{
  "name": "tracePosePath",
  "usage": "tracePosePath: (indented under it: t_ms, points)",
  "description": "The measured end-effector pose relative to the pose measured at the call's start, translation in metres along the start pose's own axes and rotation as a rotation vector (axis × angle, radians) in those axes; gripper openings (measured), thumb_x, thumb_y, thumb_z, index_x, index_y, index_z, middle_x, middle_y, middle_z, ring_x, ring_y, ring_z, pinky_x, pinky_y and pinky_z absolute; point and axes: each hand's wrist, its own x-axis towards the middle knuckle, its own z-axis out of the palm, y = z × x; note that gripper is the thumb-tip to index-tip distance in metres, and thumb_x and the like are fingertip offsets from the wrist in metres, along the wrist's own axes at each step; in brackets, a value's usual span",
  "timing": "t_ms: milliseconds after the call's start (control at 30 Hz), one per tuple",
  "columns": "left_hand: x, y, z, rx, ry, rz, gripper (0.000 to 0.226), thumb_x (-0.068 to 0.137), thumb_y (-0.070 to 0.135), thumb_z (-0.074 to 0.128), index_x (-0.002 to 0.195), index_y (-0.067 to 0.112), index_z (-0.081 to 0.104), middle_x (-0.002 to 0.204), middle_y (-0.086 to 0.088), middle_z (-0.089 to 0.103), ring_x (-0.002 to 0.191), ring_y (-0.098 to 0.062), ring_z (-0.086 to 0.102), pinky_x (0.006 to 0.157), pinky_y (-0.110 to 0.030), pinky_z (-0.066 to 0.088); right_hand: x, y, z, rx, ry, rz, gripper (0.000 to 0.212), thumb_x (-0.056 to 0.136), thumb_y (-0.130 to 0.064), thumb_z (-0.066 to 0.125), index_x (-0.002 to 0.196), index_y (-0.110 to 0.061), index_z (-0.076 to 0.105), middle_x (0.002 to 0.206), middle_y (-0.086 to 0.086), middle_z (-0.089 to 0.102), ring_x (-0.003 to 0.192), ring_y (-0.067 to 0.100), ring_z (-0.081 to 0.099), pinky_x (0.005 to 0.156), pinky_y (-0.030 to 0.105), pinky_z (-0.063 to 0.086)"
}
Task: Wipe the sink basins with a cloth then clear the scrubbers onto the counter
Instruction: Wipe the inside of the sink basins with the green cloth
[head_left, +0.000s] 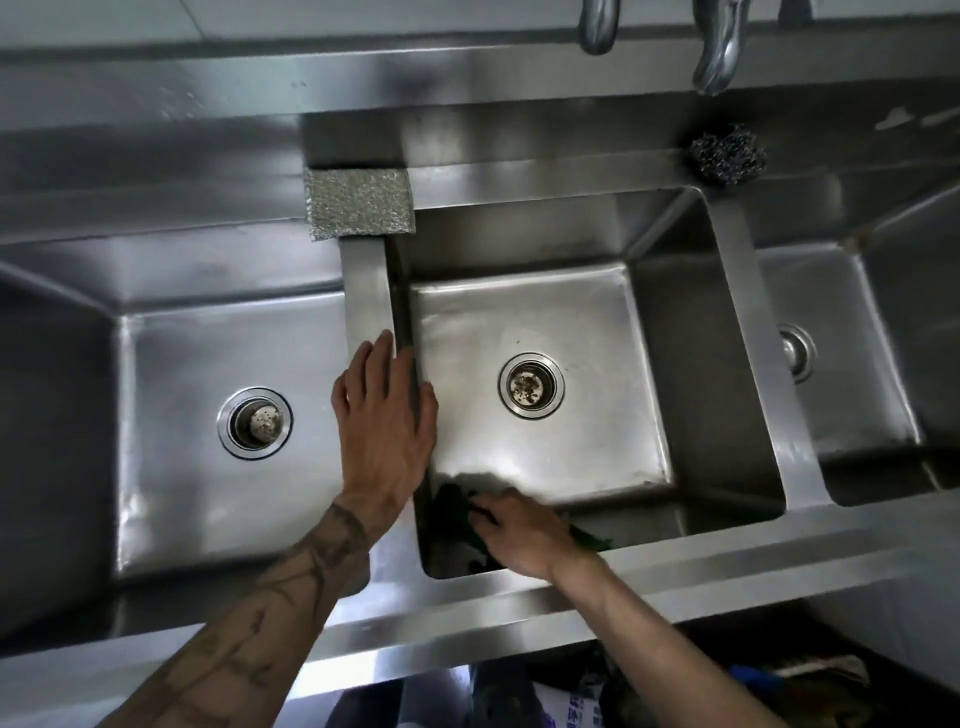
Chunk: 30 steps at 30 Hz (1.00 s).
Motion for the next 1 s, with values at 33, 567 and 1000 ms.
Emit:
tracePosePath:
  t_ms: [33,567,1000]
  points:
    - [0.003,-0.002,-0.002,-0.011,0.006,0.007,0.039,0.104,0.027,0.054,0.139,0.009,0.055,0.156,-0.016,0.051,0.141,-0.040,0.046,0.113,-0.054,0.038,0.010,-0.014,0.017,0.086,0.085,0.026,0.039,0.107,-0.031,0.041,0.142,-0.025,0.056,0.143,0.008,0.055,0.130,0.029,0.052,0.098,0.029,0.041]
    - [0.057,-0.031,0.007,-0.051,-0.031,0.009,0.050,0.107,0.028,0.040,0.152,0.008,0.046,0.164,-0.013,0.042,0.151,-0.035,0.036,0.121,-0.051,0.032,0.130,-0.088,0.001,1.007,0.721,-0.152,0.039,0.107,-0.029,0.049,0.145,-0.034,0.050,0.132,-0.014,0.048,0.122,-0.009,0.050,0.109,0.018,0.040]
    - [0.081,-0.038,0.019,-0.140,0.025,-0.014,0.053,0.108,0.029,0.038,0.157,0.012,0.045,0.170,-0.007,0.036,0.154,-0.030,0.039,0.122,-0.048,0.033,0.109,-0.045,0.059,0.788,0.566,-0.220,0.036,0.104,-0.059,0.028,0.140,-0.062,0.029,0.144,-0.018,0.038,0.139,0.000,0.039,0.119,0.032,0.032]
